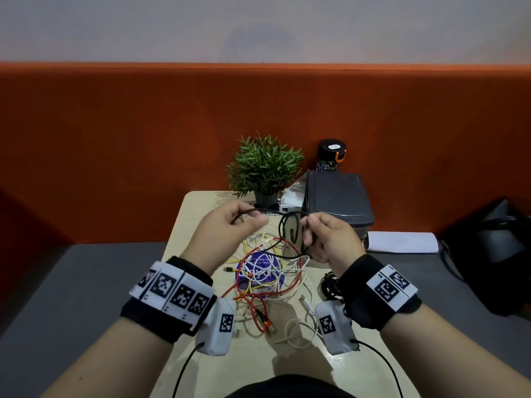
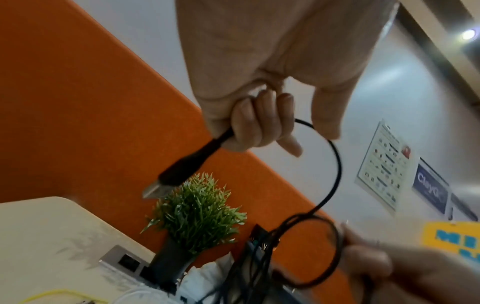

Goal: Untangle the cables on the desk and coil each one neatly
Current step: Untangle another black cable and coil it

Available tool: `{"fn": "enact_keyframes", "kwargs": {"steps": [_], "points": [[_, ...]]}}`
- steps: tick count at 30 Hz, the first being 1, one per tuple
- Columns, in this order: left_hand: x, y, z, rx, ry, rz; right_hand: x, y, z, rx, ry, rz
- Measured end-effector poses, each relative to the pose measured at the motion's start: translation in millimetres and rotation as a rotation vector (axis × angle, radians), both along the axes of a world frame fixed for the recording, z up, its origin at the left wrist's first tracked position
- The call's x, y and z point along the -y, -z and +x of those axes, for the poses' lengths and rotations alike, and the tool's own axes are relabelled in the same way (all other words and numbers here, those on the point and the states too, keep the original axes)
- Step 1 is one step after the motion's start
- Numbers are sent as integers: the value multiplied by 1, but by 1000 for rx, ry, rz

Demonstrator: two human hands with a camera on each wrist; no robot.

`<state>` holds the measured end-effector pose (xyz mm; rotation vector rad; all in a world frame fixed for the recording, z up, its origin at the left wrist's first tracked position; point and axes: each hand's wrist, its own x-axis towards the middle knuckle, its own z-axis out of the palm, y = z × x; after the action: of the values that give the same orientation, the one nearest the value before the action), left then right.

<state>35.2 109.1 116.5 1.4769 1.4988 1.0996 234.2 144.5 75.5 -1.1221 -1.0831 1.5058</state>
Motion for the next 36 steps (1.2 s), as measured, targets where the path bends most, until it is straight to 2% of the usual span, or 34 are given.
{"fn": "enact_keyframes", "kwargs": {"steps": [3, 8, 13, 15, 18, 20, 23, 26, 29, 32, 36], "points": [[2, 8, 4, -200, 16, -102, 4, -6, -2, -65, -58, -9], [-1, 14, 11, -359, 38, -191, 12, -19, -5, -141, -173, -12], [-3, 17, 8, -228, 116, -154, 6, -15, -2, 4, -47, 42], [-3, 12, 4, -143, 121, -114, 2, -10, 1, 118, 19, 43], [-4, 1, -4, -100, 112, -89, -2, 6, 6, 375, 84, 92], [-5, -3, -14, -80, 113, -117, -6, 14, 10, 484, 160, 104], [-7, -10, -28, 117, 84, -187, -8, 20, 19, 479, 243, 25], [-4, -17, -33, 324, 179, -162, -7, 22, 23, 547, 223, 15], [-1, -23, -38, 583, 259, 6, -10, 31, 26, 605, 217, -33], [2, -37, -40, 792, 169, 182, -13, 43, 29, 659, 208, -76], [4, -55, -42, 930, 44, 308, -12, 49, 32, 870, 194, -62]]}}
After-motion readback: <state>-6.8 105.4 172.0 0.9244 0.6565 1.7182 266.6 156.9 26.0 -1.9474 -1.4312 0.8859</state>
